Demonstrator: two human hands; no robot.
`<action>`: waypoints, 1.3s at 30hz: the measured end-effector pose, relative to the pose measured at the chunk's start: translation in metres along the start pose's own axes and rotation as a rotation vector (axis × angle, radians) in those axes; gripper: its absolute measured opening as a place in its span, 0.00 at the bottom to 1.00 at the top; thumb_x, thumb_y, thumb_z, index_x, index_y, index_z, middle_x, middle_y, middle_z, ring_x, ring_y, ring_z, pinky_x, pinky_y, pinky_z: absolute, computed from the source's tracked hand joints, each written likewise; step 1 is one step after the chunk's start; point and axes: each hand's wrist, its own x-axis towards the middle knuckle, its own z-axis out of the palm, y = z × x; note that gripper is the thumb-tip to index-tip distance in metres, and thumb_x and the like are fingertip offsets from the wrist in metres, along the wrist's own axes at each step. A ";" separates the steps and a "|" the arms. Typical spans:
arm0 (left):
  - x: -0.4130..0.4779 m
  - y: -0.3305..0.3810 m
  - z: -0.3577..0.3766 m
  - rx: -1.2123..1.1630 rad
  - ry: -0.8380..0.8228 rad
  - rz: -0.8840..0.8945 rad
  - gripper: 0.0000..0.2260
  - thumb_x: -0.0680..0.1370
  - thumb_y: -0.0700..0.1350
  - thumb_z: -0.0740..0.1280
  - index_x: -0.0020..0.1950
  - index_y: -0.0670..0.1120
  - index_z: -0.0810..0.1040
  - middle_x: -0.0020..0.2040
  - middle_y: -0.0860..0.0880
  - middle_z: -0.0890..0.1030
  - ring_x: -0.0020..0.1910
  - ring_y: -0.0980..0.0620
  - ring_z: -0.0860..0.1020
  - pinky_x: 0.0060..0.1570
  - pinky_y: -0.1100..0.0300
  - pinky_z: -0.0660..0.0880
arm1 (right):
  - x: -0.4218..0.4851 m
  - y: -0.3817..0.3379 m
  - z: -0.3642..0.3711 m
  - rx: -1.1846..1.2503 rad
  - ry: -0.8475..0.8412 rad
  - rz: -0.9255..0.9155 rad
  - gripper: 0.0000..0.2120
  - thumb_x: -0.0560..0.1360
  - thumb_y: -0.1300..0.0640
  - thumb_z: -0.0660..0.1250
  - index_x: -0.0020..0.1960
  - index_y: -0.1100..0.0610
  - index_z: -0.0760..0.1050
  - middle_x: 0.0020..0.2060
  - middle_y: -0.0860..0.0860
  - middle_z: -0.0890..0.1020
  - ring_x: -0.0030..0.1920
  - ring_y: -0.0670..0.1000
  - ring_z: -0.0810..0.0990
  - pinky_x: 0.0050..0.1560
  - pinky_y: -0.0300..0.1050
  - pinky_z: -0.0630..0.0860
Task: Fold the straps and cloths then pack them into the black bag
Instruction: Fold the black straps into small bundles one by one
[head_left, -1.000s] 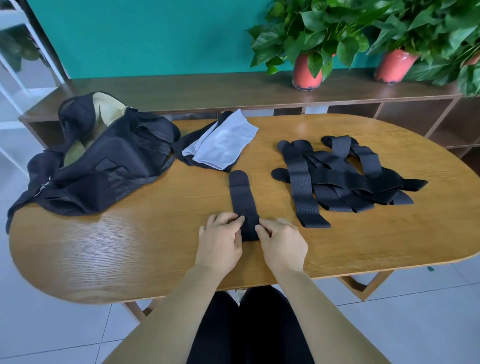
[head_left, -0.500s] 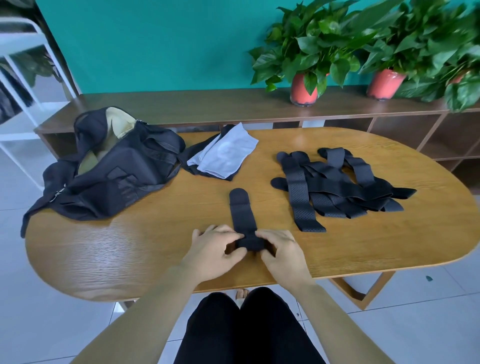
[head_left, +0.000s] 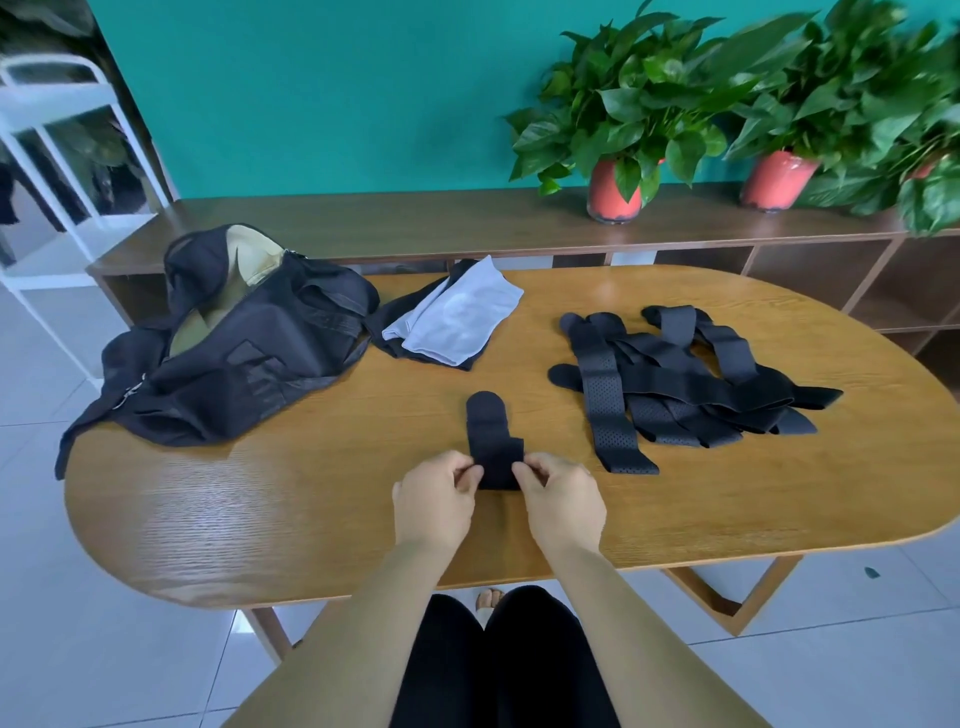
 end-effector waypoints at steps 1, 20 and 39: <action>0.002 0.000 0.001 0.002 0.000 -0.002 0.05 0.77 0.48 0.67 0.43 0.50 0.81 0.36 0.56 0.80 0.38 0.53 0.78 0.47 0.51 0.76 | 0.001 0.000 0.001 -0.019 0.001 -0.001 0.09 0.77 0.49 0.64 0.51 0.50 0.81 0.43 0.45 0.80 0.50 0.48 0.76 0.40 0.40 0.69; 0.018 0.000 -0.006 0.008 -0.160 0.038 0.21 0.79 0.40 0.64 0.72 0.47 0.70 0.64 0.48 0.77 0.61 0.53 0.76 0.56 0.67 0.68 | 0.005 0.000 0.010 -0.206 -0.006 -0.094 0.12 0.78 0.47 0.64 0.59 0.46 0.79 0.49 0.45 0.79 0.52 0.48 0.73 0.39 0.41 0.68; 0.006 -0.016 -0.026 0.382 -0.397 0.399 0.27 0.76 0.58 0.65 0.74 0.55 0.66 0.73 0.62 0.65 0.70 0.57 0.57 0.58 0.56 0.57 | -0.007 0.011 -0.021 -0.074 -0.287 -0.393 0.27 0.70 0.66 0.63 0.68 0.54 0.72 0.65 0.43 0.73 0.66 0.42 0.63 0.64 0.34 0.62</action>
